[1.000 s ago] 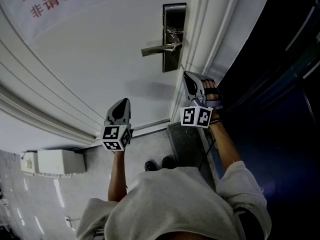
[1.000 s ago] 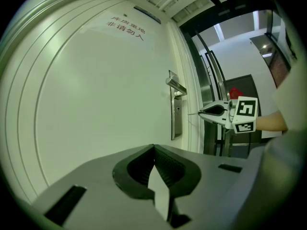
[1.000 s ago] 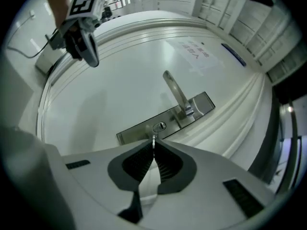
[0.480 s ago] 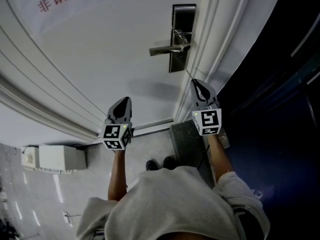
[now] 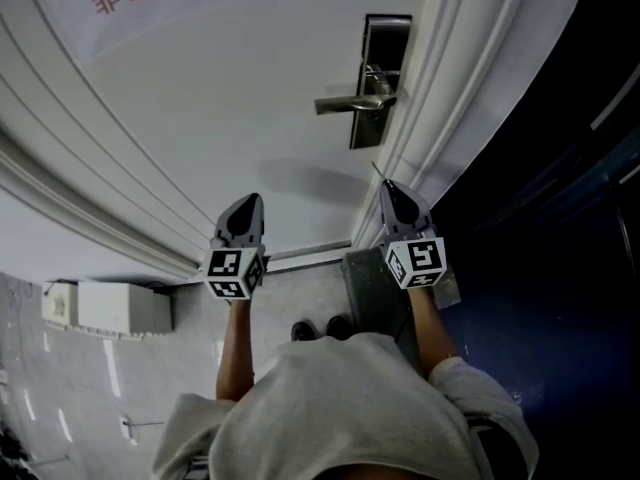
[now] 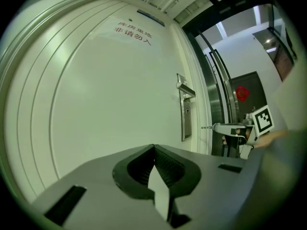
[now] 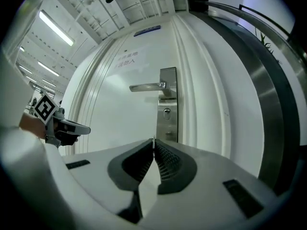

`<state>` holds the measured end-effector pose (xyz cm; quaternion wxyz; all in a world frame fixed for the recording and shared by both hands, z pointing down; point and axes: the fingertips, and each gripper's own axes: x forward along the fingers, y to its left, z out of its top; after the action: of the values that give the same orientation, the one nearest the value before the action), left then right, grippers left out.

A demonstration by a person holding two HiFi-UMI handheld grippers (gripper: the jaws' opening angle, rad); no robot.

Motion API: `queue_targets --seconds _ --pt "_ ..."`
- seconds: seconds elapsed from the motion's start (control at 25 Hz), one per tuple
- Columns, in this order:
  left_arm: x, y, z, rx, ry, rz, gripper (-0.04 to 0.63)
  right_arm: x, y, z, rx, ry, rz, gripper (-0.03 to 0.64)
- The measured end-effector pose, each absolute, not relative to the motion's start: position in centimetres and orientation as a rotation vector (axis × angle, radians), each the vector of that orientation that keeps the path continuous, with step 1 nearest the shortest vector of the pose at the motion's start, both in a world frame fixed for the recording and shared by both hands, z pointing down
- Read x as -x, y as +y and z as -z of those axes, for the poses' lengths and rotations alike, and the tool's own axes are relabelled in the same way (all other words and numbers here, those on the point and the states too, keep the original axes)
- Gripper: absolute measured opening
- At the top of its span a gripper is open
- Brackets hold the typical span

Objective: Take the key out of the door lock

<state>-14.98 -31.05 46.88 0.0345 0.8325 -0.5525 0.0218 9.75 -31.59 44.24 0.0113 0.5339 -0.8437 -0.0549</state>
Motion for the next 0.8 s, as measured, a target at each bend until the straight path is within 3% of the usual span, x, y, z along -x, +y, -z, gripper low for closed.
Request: queue_targets --seconds 0.8 --pt "21.2 -29.2 -46.8 -2.429 -1.881 -0.055 0.017 -1.3 -33.4 -43.6 -1.45 -2.74 0.224 0.029"
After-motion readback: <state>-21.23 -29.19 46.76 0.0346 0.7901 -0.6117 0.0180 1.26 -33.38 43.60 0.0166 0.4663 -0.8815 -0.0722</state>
